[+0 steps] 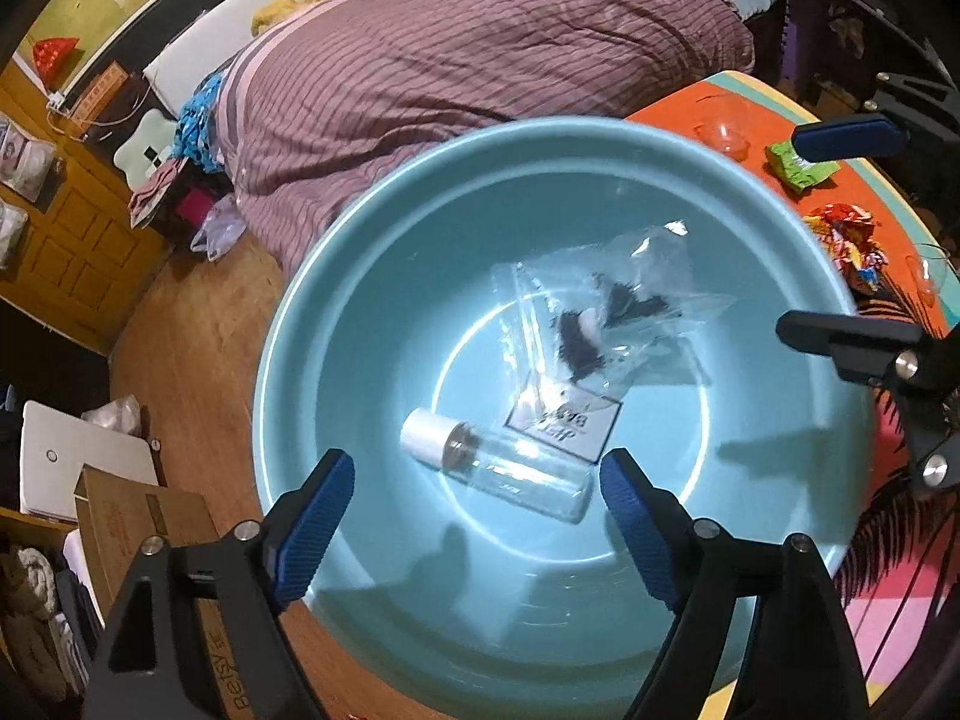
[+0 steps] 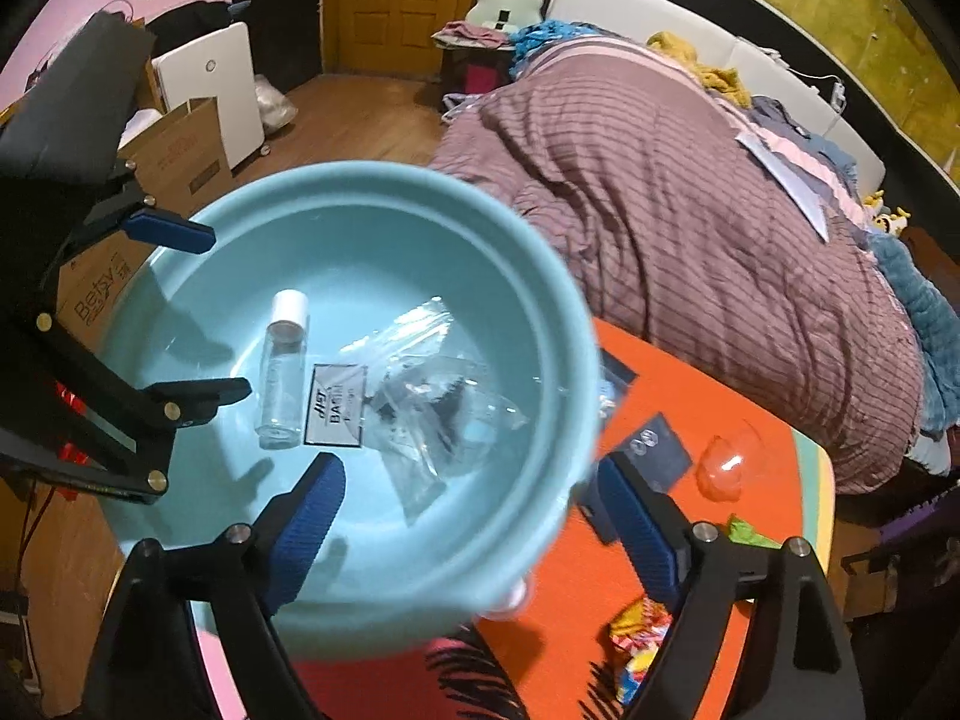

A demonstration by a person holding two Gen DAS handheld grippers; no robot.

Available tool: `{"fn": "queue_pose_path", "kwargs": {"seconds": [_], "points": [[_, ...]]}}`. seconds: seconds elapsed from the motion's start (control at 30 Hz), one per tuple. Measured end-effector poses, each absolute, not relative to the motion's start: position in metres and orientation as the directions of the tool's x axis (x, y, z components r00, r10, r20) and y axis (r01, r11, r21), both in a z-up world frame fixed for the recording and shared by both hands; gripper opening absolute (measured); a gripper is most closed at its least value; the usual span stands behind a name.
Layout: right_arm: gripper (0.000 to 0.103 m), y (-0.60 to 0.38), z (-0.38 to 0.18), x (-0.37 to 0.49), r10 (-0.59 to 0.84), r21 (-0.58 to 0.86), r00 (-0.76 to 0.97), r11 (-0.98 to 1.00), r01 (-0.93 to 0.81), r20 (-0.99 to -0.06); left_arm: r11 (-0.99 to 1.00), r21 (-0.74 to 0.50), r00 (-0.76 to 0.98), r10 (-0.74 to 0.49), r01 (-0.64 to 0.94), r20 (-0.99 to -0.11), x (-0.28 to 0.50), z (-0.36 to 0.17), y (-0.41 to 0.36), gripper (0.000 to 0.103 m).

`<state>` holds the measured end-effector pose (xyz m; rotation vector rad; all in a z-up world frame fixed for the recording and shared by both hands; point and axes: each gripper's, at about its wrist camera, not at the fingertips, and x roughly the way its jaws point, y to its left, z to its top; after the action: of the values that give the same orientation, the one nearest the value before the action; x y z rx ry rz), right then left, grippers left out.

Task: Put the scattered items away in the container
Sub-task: 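Withdraw both tools from the basin and move the right tool to the chip bag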

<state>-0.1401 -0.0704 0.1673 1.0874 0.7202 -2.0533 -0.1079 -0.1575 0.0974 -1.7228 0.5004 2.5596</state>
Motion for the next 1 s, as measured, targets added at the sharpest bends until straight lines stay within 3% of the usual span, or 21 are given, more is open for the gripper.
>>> {"fn": "queue_pose_path", "kwargs": {"seconds": [0.27, 0.73, 1.0], "points": [[0.093, -0.027, 0.182, -0.144, -0.299, -0.169, -0.452, -0.647, 0.743, -0.84, -0.924, 0.28, -0.448, -0.142, -0.26, -0.883, -0.112, 0.118, -0.118, 0.089], [0.093, 0.048, 0.19, -0.143, -0.234, -0.192, -0.504, -0.731, 0.655, -0.832, -0.844, 0.266, -0.521, 0.019, -0.466, -0.853, -0.076, 0.154, -0.009, 0.089], [0.093, 0.091, 0.189, -0.139, -0.222, -0.169, -0.51, -0.773, 0.612, -0.831, -0.812, 0.258, -0.51, 0.056, -0.523, -0.858, -0.064, 0.148, 0.029, 0.089]]}}
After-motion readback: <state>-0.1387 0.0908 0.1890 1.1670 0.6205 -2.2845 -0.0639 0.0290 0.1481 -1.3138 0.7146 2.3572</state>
